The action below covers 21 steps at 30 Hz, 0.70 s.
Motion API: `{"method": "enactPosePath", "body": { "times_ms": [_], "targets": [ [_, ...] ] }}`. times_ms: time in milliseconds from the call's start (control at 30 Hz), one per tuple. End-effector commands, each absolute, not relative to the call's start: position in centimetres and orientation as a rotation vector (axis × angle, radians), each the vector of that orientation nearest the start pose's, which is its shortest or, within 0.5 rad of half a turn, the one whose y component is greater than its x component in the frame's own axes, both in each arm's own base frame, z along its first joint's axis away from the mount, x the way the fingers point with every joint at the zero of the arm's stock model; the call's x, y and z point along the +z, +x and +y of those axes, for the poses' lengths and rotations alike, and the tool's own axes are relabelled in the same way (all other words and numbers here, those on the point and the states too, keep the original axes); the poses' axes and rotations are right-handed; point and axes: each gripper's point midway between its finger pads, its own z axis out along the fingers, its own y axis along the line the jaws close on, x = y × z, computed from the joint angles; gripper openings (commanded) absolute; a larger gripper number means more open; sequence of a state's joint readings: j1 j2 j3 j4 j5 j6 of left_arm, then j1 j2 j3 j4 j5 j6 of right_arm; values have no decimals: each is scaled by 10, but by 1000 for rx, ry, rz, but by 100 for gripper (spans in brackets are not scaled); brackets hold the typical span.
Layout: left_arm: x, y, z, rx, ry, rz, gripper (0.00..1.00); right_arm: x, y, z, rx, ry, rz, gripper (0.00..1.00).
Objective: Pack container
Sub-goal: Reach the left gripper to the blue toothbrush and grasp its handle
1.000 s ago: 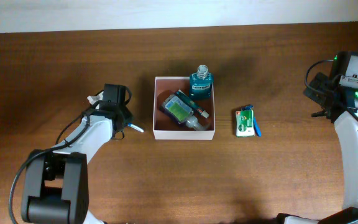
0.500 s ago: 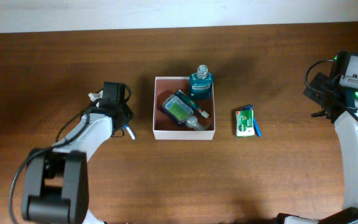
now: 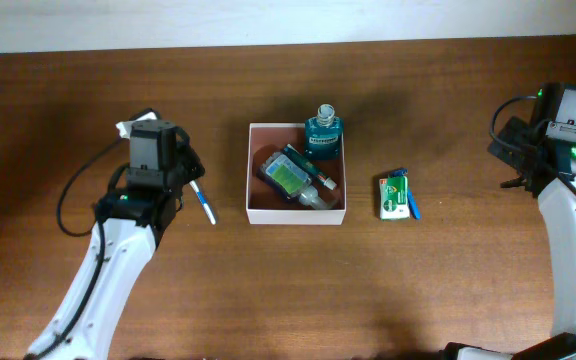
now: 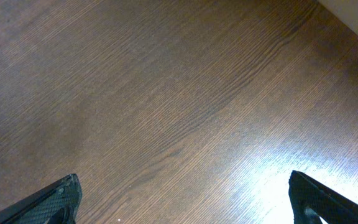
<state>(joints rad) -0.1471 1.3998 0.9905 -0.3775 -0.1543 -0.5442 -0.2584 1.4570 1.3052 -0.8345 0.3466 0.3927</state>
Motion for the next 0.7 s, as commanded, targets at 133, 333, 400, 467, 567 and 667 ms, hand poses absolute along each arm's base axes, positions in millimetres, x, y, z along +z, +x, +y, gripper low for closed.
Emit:
{"method": "enactPosePath", "body": {
  "times_ms": [133, 333, 400, 467, 567, 667],
  "targets": [
    [55, 397, -32, -55, -554, 2535, 55, 214, 343, -153, -379, 939, 2296, 98],
    [30, 397, -32, -34, -559, 2579, 47, 214, 343, -153, -379, 939, 2296, 99],
    [27, 398, -32, -33, -559, 2580, 45, 214, 343, -153, -379, 939, 2296, 99],
    [23, 398, -32, -29, -560, 2587, 40, 214, 343, -153, -379, 939, 2296, 99],
    [13, 398, -32, -20, -567, 2606, 37, 214, 343, -153, -379, 938, 2296, 99],
    [-4, 395, -32, -5, -571, 2638, 38, 214, 343, -153, -379, 939, 2296, 99]
  ]
}}
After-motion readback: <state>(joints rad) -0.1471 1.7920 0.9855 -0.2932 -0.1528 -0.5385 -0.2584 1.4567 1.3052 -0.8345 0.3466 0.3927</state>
